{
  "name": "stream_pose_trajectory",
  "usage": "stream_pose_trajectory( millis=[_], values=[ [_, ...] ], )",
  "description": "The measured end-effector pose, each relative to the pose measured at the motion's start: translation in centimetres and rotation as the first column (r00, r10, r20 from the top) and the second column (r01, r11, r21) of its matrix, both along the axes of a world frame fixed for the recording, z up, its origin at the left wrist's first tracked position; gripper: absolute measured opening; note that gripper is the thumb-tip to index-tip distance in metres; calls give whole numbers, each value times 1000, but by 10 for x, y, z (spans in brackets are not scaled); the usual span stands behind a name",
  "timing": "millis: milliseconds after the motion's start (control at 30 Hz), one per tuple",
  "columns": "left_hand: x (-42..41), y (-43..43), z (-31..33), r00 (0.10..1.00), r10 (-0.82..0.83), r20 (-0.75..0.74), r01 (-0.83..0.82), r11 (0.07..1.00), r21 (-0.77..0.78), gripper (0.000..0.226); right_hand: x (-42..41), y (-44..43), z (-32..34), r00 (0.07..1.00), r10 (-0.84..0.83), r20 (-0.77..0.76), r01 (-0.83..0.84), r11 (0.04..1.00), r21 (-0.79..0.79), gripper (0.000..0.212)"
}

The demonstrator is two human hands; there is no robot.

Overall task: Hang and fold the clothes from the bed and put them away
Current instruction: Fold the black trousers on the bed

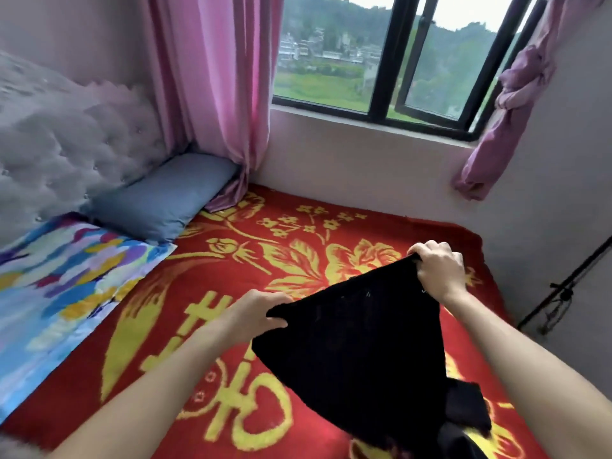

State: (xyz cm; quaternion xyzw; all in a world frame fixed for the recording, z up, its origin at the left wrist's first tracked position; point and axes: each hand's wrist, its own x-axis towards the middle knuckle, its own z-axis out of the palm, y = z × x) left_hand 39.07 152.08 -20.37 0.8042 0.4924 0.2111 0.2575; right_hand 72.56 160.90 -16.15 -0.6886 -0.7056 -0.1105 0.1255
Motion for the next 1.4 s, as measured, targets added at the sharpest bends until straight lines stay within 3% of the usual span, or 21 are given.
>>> stream_pose_trajectory(
  millis=[133, 333, 433, 533, 600, 633, 700, 767, 867, 1033, 1233, 1400],
  values=[
    [-79, -21, -33, 978, 208, -7, -208, 977, -46, 34, -99, 28, -26, 983, 165, 80, -158, 984, -83, 30],
    [-206, -42, -64, 859, 495, 127, -492, 869, -59, 29, -286, 70, -42, 965, 261, 32, -256, 961, -107, 30],
    [-296, -38, -61, 715, 668, 208, -681, 733, -12, 28, -420, 97, -36, 955, 294, -33, -296, 952, -79, 33],
    [-388, -28, -51, 531, 818, 220, -842, 483, 239, 31, -559, 117, -21, 922, 344, -181, -354, 935, -29, 42],
    [-447, -18, -50, 443, 882, 163, -841, 345, 418, 36, -639, 125, -21, 892, 403, -205, -424, 903, -67, 54],
    [-466, -13, -52, 406, 910, 89, -836, 330, 439, 44, -661, 123, -24, 880, 443, -170, -462, 881, -101, 62],
    [-498, -12, -69, 287, 932, -219, -878, 348, 329, 67, -696, 110, -44, 848, 521, -101, -530, 825, -194, 71],
    [-506, -15, -99, 241, 854, -461, -909, 365, 201, 76, -699, 93, -73, 812, 580, -68, -574, 772, -272, 69],
    [-492, -20, -146, 311, 760, -571, -898, 432, 87, 76, -671, 66, -123, 822, 559, -107, -543, 712, -445, 65],
    [-438, -25, -199, 483, 571, -663, -815, 570, -103, 77, -575, 13, -192, 946, 289, -144, -305, 655, -691, 56],
    [-361, -14, -220, 634, 360, -685, -647, 731, -216, 75, -453, -29, -224, 995, -24, -94, -57, 636, -769, 51],
    [-298, -11, -226, 680, 225, -698, -526, 813, -250, 74, -367, -58, -241, 969, -236, -70, 96, 623, -776, 51]
  ],
)
